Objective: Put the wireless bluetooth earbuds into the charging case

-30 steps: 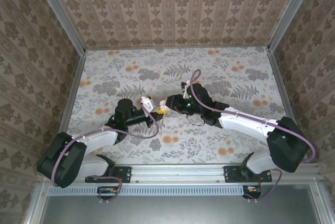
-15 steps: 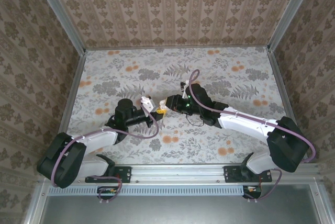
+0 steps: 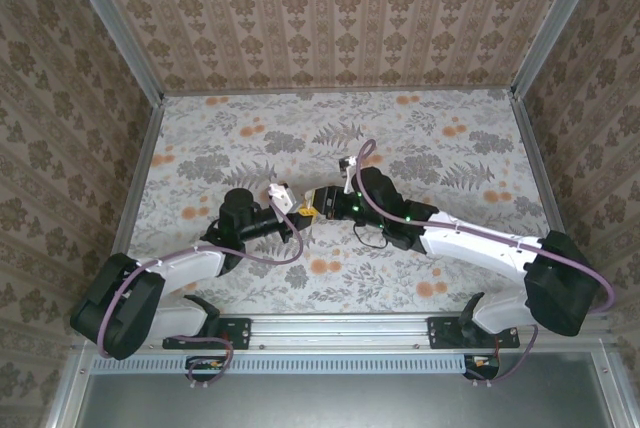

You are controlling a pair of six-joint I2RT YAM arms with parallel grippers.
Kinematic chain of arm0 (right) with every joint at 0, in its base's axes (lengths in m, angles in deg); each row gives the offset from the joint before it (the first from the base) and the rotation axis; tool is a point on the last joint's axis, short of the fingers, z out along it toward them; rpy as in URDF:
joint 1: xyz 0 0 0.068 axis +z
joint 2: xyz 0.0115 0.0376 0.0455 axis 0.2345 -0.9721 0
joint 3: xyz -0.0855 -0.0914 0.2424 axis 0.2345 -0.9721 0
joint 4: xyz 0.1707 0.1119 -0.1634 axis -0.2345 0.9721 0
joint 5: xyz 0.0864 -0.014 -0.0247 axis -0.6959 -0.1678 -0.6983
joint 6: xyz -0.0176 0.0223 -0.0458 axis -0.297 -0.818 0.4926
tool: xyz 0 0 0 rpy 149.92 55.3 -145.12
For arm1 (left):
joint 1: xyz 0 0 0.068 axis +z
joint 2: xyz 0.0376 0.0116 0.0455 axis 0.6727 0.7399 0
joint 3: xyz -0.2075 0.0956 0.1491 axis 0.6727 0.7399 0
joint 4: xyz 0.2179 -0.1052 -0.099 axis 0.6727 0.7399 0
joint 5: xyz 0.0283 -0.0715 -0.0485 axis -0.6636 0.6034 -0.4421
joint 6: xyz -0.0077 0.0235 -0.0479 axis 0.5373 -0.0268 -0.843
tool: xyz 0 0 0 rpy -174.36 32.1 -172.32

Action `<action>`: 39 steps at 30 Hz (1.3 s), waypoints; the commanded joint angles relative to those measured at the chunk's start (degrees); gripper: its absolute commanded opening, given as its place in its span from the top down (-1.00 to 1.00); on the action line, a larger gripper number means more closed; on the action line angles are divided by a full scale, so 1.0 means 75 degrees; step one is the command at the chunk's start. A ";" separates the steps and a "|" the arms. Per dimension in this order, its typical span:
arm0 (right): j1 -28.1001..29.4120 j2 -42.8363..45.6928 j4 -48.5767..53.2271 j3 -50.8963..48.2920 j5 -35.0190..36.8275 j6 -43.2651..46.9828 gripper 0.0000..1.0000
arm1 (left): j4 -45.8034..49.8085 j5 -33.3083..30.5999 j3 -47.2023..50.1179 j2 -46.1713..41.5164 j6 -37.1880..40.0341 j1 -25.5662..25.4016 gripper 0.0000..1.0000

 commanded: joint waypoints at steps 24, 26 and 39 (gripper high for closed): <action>0.0330 0.0074 -0.0487 -0.0024 0.1305 0.1979 0.58 | -0.0497 0.0466 -0.0262 0.0045 -0.0878 -0.0057 0.87; 0.0376 0.0068 -0.0510 -0.0024 0.1329 0.2047 0.58 | -0.0539 0.0454 -0.0281 0.0048 -0.0950 -0.0057 0.87; 0.0671 -0.0031 -0.0635 -0.0090 0.1942 0.2560 0.57 | -0.0691 0.0475 -0.0379 0.0040 -0.1335 -0.0057 0.87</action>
